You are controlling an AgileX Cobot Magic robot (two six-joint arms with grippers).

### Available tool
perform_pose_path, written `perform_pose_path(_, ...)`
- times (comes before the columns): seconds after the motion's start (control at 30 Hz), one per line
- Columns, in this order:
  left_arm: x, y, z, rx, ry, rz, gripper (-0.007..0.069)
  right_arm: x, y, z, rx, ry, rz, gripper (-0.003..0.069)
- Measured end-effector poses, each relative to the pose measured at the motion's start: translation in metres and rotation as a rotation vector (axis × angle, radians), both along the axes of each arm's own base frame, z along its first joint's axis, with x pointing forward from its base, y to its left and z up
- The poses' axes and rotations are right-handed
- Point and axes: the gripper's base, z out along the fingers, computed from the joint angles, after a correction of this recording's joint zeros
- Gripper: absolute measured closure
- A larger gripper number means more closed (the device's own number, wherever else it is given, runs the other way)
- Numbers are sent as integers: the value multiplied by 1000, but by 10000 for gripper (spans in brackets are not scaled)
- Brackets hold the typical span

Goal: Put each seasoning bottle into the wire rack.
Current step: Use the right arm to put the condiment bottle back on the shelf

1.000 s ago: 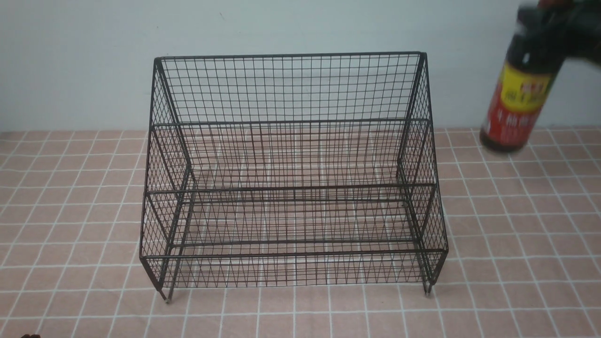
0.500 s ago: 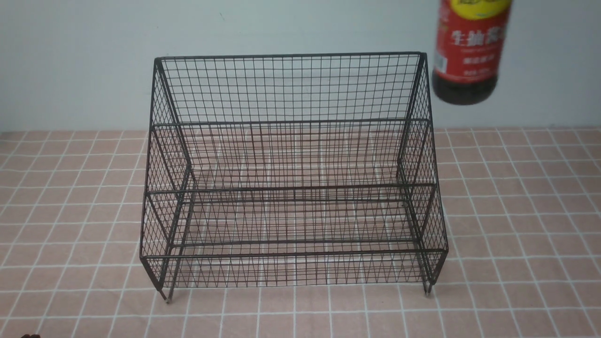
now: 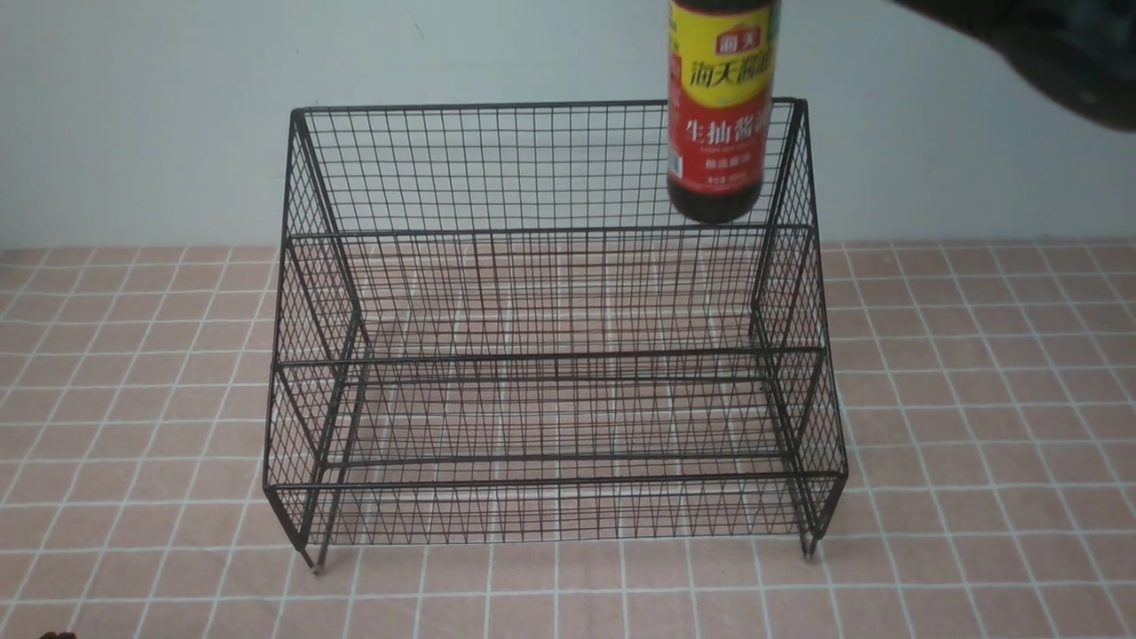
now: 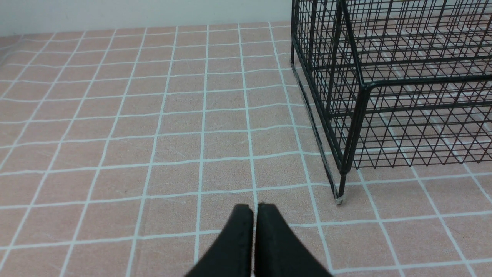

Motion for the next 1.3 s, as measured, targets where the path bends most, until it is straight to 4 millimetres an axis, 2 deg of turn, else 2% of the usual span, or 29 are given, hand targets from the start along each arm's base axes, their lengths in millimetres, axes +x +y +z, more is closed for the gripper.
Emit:
perform_pose_path(0.37, 0, 0, 0, 0, 0, 0, 631, 11, -13, -25, -41, 212, -185, 389)
perform_pose_path(0.67, 0, 0, 0, 0, 0, 0, 631, 12, -14, -28, -28, 242, -202, 389)
perform_pose_path(0.77, 0, 0, 0, 0, 0, 0, 631, 16, -12, -34, -29, 259, -202, 389)
perform_pose_path(1.0, 0, 0, 0, 0, 0, 0, 631, 35, -3, -70, -69, 337, -208, 389)
perform_pose_path(1.3, 0, 0, 0, 0, 0, 0, 631, 42, 5, -90, -93, 374, -200, 389)
